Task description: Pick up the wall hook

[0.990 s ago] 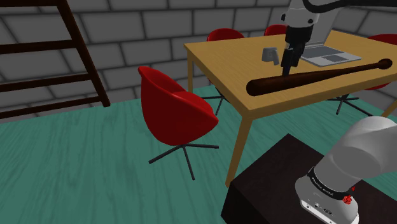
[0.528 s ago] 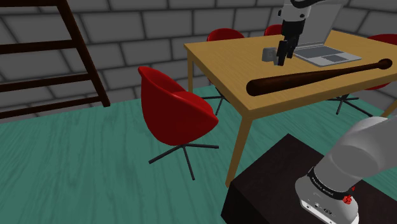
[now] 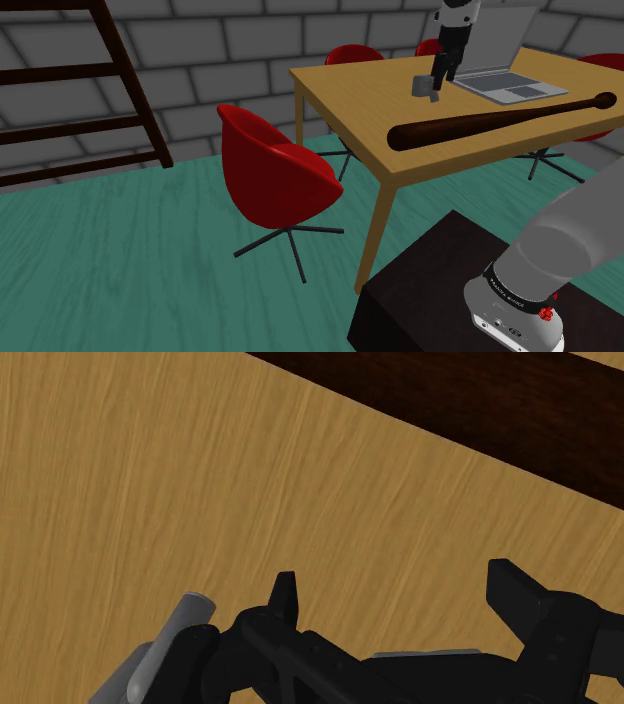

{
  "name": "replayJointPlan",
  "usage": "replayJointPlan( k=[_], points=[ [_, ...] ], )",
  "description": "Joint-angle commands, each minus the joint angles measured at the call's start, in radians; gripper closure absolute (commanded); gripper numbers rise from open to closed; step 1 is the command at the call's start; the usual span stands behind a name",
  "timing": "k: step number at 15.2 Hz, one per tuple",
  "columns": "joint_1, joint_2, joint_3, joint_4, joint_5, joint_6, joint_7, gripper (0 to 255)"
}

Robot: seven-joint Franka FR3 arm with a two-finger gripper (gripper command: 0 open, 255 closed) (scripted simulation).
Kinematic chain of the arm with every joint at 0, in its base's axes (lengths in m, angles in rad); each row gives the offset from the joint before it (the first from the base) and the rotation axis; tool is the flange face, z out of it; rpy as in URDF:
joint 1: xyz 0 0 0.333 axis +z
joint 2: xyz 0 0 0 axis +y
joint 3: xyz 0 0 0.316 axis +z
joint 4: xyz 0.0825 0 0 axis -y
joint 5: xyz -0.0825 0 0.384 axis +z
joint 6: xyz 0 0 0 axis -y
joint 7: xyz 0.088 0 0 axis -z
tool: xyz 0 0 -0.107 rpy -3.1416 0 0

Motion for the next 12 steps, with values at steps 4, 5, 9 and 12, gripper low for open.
replayJointPlan(
  k=[4, 5, 9, 12],
  points=[
    [-0.034, 0.187, -0.062, 0.198, 0.053, -0.005, -0.097, 0],
    [-0.044, 0.228, -0.073, 0.244, 0.067, -0.010, -0.117, 0],
    [-0.096, 0.402, -0.107, 0.453, 0.137, -0.049, -0.193, 0],
    [-0.154, 0.553, -0.122, 0.653, 0.199, -0.105, -0.245, 0]
  ],
)
